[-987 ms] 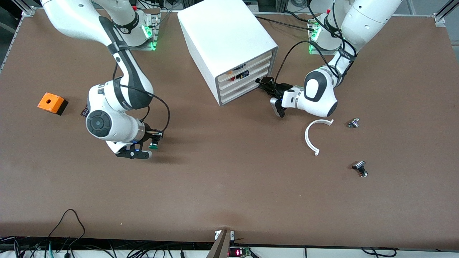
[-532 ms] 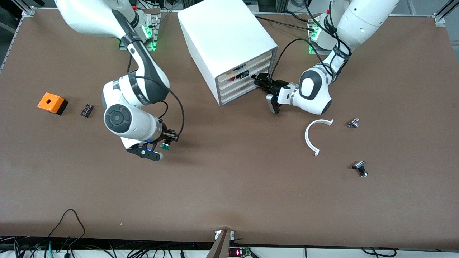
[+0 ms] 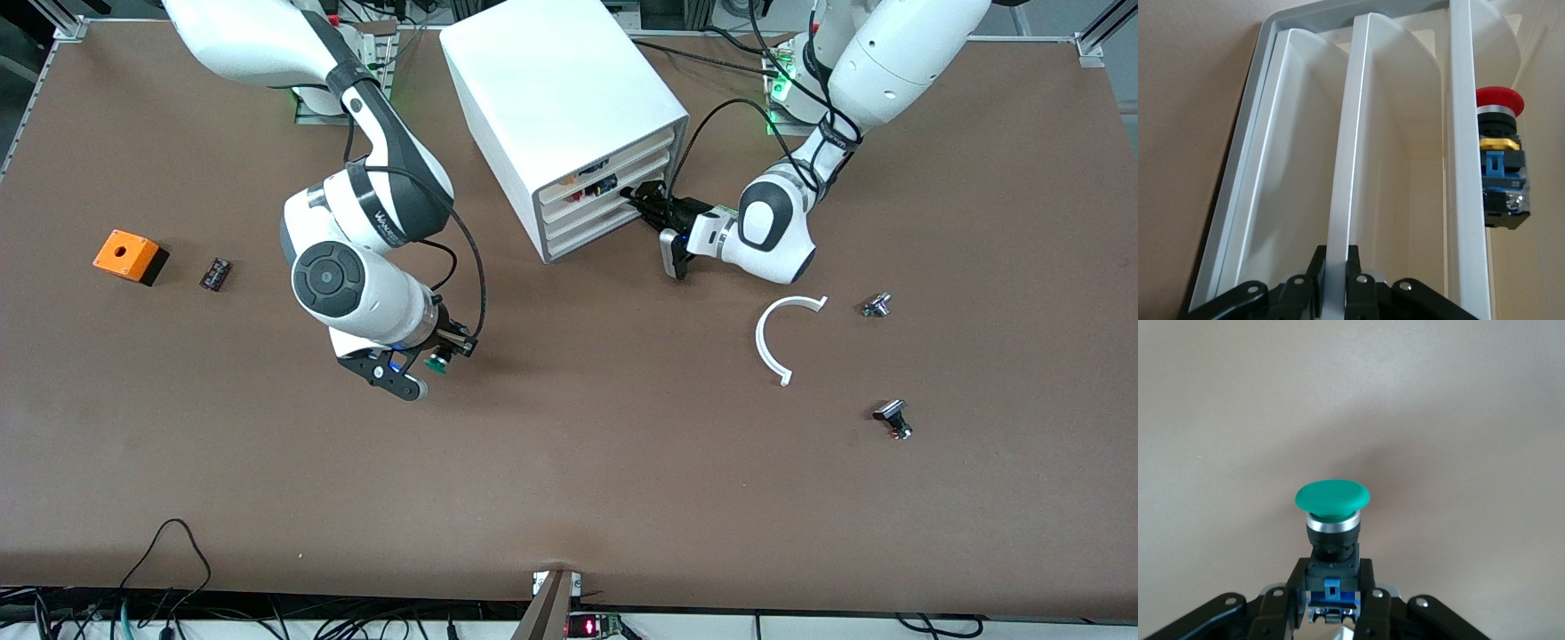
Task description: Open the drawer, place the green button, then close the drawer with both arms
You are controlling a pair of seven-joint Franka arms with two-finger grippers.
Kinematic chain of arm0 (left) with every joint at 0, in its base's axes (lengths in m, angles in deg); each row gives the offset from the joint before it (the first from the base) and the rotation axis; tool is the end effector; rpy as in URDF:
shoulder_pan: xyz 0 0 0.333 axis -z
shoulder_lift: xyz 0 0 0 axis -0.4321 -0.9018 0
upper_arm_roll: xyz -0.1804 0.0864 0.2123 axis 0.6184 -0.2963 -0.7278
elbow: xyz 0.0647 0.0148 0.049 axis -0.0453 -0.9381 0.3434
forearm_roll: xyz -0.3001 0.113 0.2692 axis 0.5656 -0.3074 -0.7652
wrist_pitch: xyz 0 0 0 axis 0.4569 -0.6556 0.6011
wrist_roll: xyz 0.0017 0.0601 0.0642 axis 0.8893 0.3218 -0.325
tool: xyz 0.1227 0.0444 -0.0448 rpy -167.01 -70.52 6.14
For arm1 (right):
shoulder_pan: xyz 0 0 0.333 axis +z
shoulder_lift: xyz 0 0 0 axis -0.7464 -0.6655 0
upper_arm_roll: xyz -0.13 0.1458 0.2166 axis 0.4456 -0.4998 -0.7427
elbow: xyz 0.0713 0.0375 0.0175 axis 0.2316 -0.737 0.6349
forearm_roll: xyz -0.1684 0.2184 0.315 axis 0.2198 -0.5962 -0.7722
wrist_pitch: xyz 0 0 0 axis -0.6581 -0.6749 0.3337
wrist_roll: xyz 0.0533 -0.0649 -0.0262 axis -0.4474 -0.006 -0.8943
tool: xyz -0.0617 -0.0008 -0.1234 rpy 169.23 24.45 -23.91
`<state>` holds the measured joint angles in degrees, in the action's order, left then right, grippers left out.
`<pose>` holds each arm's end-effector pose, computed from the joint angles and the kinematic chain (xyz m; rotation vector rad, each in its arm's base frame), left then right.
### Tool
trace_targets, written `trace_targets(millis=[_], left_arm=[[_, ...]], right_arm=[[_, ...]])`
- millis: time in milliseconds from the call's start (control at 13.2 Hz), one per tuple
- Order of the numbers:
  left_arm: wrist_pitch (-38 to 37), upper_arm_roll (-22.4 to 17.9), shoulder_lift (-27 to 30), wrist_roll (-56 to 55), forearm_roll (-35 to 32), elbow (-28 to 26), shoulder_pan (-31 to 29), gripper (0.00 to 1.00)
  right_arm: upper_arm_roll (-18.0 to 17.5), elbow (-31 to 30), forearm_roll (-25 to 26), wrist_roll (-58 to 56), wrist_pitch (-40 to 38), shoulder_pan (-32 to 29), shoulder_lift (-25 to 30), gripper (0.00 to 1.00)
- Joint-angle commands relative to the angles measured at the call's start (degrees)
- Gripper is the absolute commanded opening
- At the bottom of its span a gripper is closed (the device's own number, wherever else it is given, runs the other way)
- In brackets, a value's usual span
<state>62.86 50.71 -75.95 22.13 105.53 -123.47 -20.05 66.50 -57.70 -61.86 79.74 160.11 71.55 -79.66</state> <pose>0.3749 -0.3125 0.0756 1.8065 -0.5714 -0.3828 0.6518 0.3483 0.3146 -2.9616 0.7472 0.2034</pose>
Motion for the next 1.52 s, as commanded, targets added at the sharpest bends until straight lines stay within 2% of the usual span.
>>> trace_targets(millis=[0, 152, 380, 608, 835, 987, 1063, 1139, 1443], left_arm=[[1.09, -0.61, -0.04, 0.13, 0.53, 0.84, -0.45, 0.00], [0.92, -2.45, -0.04, -0.58, -2.36, 3.30, -1.33, 0.00], [0.56, -2.90, -0.47, -5.22, -7.81, 8.21, -3.52, 0.00], [0.12, -4.48, -2.41, -9.10, -13.97, 13.49, -4.23, 0.00], [-0.05, -5.80, -3.98, -9.90, -15.03, 17.01, -4.32, 0.00], [-0.05, -5.98, -4.69, -10.25, -15.03, 17.37, -4.24, 0.01], [-0.05, -6.06, -5.04, -10.16, -15.47, 17.46, -4.32, 0.24], [0.12, -6.15, -5.05, -9.20, -16.00, 17.46, -4.50, 0.99], [-1.80, -6.33, -1.98, -9.63, -18.37, 17.55, -7.92, 1.00]], right_arm=[[-0.03, 5.09, -2.73, 4.07, -1.74, 0.82, -1.83, 0.00], [-0.12, 6.68, -3.61, 7.06, -1.74, 1.34, -1.92, 0.00], [-0.12, 9.40, -4.05, 13.47, -1.04, 3.45, -2.62, 0.00], [-0.03, 13.27, -3.96, 22.86, 0.36, 7.22, -4.21, 0.00], [0.15, 13.28, -3.70, 30.69, 4.66, 10.91, -4.38, 0.00], [0.41, 13.28, -3.44, 35.53, 5.90, 13.55, -4.73, 0.00], [0.41, 13.28, -3.26, 38.77, 6.77, 14.95, -4.91, 0.00], [0.50, 13.28, -3.00, 41.76, 7.65, 16.45, -5.52, 0.00], [0.50, 12.31, 1.74, 52.32, 10.02, 22.51, -8.95, 0.00]])
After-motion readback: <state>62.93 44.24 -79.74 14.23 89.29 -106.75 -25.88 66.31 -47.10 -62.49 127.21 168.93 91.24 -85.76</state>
